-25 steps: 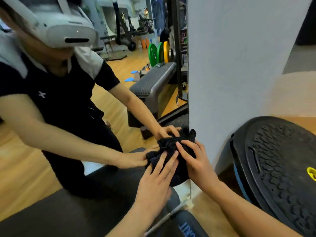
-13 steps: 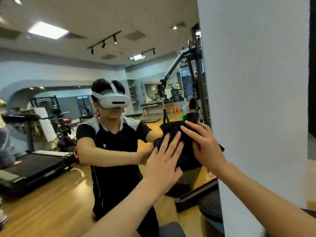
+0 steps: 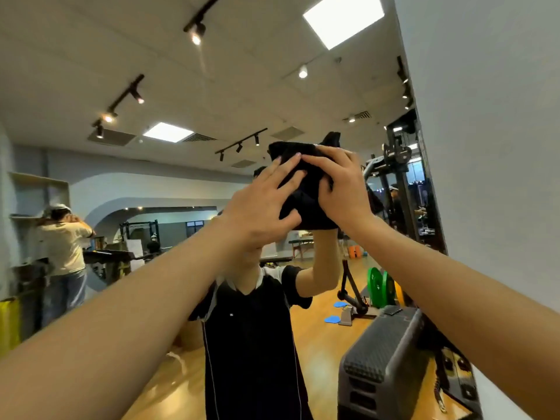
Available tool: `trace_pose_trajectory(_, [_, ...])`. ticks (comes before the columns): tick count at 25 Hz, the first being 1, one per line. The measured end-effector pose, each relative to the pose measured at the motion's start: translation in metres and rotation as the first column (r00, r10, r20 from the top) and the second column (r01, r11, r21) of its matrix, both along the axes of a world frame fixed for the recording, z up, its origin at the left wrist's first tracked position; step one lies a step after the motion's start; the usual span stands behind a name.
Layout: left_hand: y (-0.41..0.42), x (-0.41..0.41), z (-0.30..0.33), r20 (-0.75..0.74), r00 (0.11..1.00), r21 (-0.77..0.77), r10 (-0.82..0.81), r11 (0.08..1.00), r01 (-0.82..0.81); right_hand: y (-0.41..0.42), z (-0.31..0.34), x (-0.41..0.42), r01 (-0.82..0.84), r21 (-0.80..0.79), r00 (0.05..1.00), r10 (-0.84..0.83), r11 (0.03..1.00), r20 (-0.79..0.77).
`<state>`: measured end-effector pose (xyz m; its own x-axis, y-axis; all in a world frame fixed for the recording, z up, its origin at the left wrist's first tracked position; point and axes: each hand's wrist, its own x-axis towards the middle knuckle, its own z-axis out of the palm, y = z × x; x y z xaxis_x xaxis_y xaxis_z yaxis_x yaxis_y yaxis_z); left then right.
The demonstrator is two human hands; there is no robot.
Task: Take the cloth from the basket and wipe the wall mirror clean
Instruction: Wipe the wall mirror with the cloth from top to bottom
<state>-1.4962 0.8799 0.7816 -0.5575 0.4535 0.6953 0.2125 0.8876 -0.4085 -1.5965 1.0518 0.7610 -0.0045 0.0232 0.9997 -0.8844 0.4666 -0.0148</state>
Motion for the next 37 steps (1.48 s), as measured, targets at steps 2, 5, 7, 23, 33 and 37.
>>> trace_pose_trajectory(2, [-0.021,0.014,0.030,-0.033,0.999,0.018,0.025,1.000,-0.024,-0.029,0.032,0.011,0.000,-0.053,1.000,0.000,0.999,-0.011])
trace_pose_trajectory(5, [-0.045,0.028,0.074,-0.056,0.997,0.053,0.051,0.997,-0.048,-0.065,0.076,0.025,0.047,-0.084,0.999,-0.046,0.995,0.014])
trace_pose_trajectory(7, [-0.051,0.030,0.101,-0.100,0.993,0.079,0.068,0.995,-0.060,-0.080,0.105,0.031,0.085,-0.084,0.996,-0.084,0.993,0.015])
trace_pose_trajectory(23, [-0.020,-0.016,0.091,-0.506,0.858,0.348,0.083,0.930,0.115,-0.075,0.111,0.017,0.112,0.123,0.993,-0.105,0.986,-0.063])
trace_pose_trajectory(33, [-0.046,-0.009,0.126,-0.463,0.878,0.225,0.119,0.974,-0.013,-0.084,0.148,0.011,0.207,0.079,0.969,-0.193,0.975,-0.155])
trace_pose_trajectory(37, [-0.060,-0.010,0.167,-0.466,0.875,0.217,0.129,0.976,-0.029,-0.094,0.183,0.016,0.246,0.044,0.954,-0.233,0.968,-0.190])
